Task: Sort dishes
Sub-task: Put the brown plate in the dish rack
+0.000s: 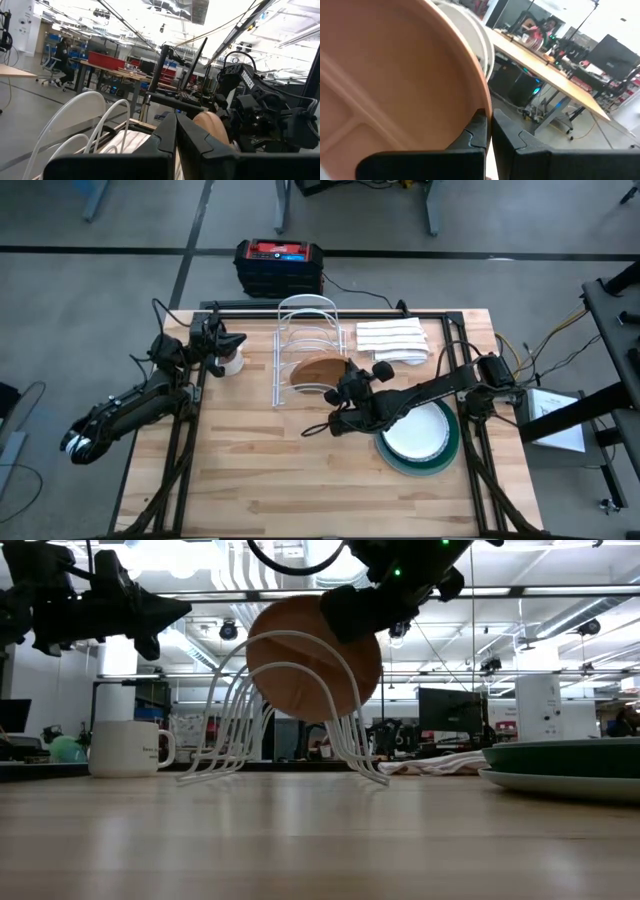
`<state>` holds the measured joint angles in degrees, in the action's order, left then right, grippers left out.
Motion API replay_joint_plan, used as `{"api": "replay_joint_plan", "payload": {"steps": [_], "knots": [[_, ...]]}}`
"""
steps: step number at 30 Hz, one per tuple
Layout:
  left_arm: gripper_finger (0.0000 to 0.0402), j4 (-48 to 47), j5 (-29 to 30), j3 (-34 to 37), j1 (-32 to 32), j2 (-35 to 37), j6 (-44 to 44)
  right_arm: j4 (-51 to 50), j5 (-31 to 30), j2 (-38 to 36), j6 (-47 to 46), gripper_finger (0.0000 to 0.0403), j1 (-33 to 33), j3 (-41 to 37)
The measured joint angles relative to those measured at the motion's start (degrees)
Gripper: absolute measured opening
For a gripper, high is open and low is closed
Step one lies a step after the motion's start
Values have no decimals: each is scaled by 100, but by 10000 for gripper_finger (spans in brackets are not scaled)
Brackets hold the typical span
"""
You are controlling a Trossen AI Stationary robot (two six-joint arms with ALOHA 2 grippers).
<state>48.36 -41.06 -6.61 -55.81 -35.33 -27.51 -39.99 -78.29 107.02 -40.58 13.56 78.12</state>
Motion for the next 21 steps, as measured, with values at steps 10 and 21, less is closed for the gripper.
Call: {"api": "replay_joint_plan", "payload": {"steps": [10, 21], "knots": [[0, 0, 0, 0, 0, 0, 0, 0, 725, 0, -87, 0, -180, -240], [0, 0, 2, 0, 0, 0, 0, 2, 1097, 0, -93, 16, -200, -271]]}}
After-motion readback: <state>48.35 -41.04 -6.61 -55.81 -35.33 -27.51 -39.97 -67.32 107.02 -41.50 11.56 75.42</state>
